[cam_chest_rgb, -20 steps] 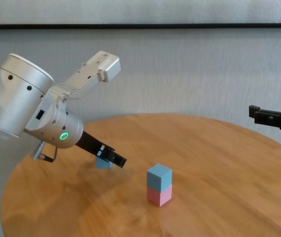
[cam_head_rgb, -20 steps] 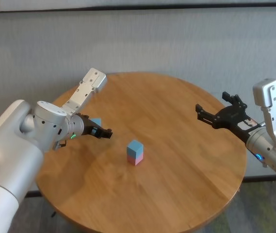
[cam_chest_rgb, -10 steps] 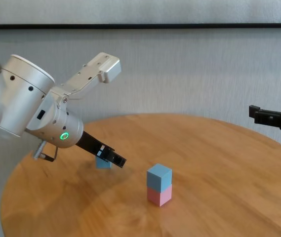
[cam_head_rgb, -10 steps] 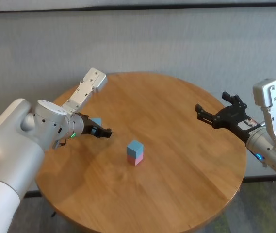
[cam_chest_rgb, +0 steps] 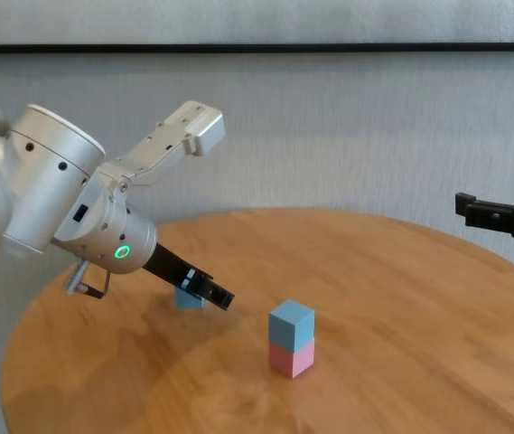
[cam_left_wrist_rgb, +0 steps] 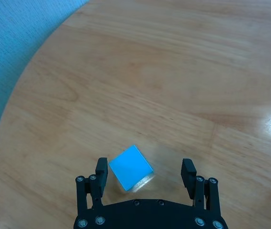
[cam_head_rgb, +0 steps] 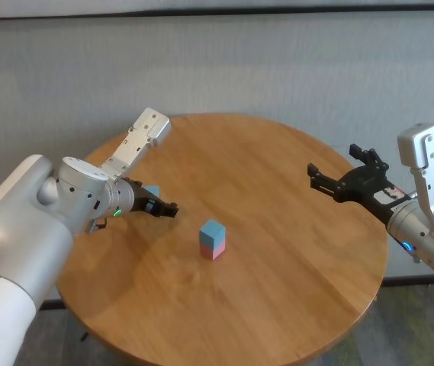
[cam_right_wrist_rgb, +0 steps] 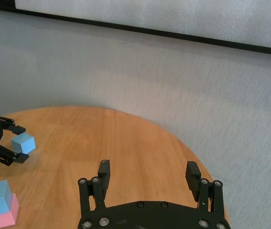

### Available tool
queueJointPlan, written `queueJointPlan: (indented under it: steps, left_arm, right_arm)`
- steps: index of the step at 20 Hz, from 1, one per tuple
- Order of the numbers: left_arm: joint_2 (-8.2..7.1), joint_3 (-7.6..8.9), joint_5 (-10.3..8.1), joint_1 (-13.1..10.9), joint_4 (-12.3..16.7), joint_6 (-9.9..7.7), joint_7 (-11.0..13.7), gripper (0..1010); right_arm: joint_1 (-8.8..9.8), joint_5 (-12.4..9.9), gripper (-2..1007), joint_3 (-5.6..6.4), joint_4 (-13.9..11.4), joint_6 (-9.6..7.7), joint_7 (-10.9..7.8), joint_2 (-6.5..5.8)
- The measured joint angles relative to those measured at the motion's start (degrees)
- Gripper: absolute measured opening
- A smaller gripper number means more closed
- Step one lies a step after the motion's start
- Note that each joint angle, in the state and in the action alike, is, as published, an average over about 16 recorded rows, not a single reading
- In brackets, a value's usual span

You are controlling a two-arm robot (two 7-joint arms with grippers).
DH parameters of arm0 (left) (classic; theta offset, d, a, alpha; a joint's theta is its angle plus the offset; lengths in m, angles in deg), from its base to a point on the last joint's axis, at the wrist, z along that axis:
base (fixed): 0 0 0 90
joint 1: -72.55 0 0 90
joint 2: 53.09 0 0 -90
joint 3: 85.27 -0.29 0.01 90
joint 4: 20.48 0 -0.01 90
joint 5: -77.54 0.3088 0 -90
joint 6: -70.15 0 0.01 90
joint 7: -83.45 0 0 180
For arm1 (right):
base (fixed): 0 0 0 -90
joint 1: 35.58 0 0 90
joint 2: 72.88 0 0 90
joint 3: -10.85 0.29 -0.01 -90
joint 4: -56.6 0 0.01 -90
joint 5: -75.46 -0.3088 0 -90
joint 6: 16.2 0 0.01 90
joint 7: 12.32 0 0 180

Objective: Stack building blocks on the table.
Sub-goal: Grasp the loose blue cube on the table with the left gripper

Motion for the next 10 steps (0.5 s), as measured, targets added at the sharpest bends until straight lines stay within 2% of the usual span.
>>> queueJointPlan:
  steps: [10]
  left_arm:
    - [0.38,0.09,-0.11,0.6,-1.8,0.98,0.1,997]
  right_arm:
    - [0.00,0.0,1000,0.00,0.0,0.00,0.00,0.00]
